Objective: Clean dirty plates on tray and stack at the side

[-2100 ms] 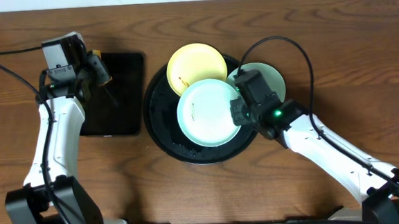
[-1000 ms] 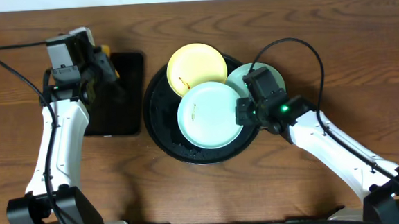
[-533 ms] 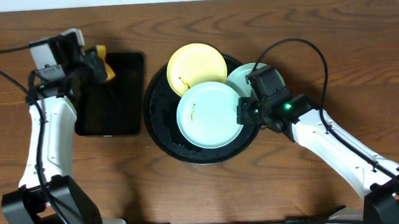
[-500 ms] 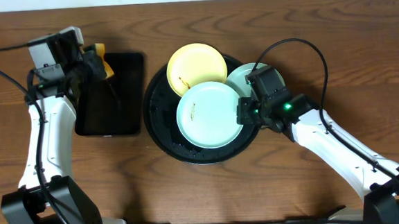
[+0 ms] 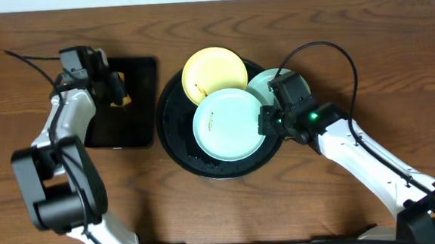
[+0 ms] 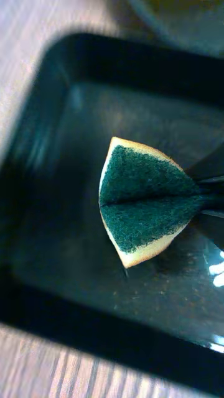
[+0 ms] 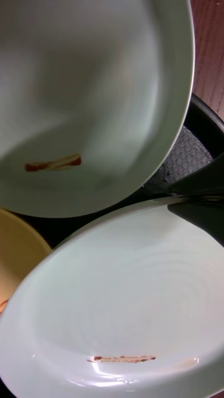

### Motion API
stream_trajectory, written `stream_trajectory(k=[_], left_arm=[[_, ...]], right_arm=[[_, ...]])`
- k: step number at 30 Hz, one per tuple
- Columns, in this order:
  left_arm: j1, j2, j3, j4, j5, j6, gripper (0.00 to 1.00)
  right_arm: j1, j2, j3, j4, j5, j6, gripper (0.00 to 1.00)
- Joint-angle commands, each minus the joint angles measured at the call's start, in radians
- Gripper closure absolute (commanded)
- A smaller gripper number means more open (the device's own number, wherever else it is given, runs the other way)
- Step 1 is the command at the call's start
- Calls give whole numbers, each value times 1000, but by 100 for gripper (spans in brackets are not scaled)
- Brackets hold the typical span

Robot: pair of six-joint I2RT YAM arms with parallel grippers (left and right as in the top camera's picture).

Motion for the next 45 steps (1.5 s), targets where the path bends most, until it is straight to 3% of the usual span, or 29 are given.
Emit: stream_trajectory(k=[1, 3, 6, 15, 21, 27, 35, 36, 41, 45], left_arm=[[-3, 31, 4, 12, -11, 14, 87], [-3, 45, 4, 11, -11, 14, 49], [-3, 45, 4, 1, -11, 13, 35], [-3, 45, 3, -114, -51, 13, 35], [-3, 45, 3, -113, -51, 14, 35], [-3, 45, 3, -90, -50, 103, 35], [-13, 45, 3, -191, -47, 68, 35], [-15, 45, 3, -192, -47, 68, 35], [-16, 45, 3, -168, -48, 69, 70], [-16, 45, 3, -172, -48, 69, 92]], right_arm=[[-1, -11, 19, 3, 7, 12, 99], [-1, -11, 19, 3, 6, 12, 99], [-1, -11, 19, 3, 6, 12, 99], [-1, -11, 19, 3, 7, 12, 99], [-1, -11, 19, 4, 7, 12, 99], [-1, -11, 19, 4, 7, 12, 99], [-1, -11, 19, 4, 6, 12, 99], [-1, -11, 19, 4, 7, 12, 99], [-1, -11, 19, 0, 6, 12, 99], [-1, -11, 19, 0, 6, 12, 99]])
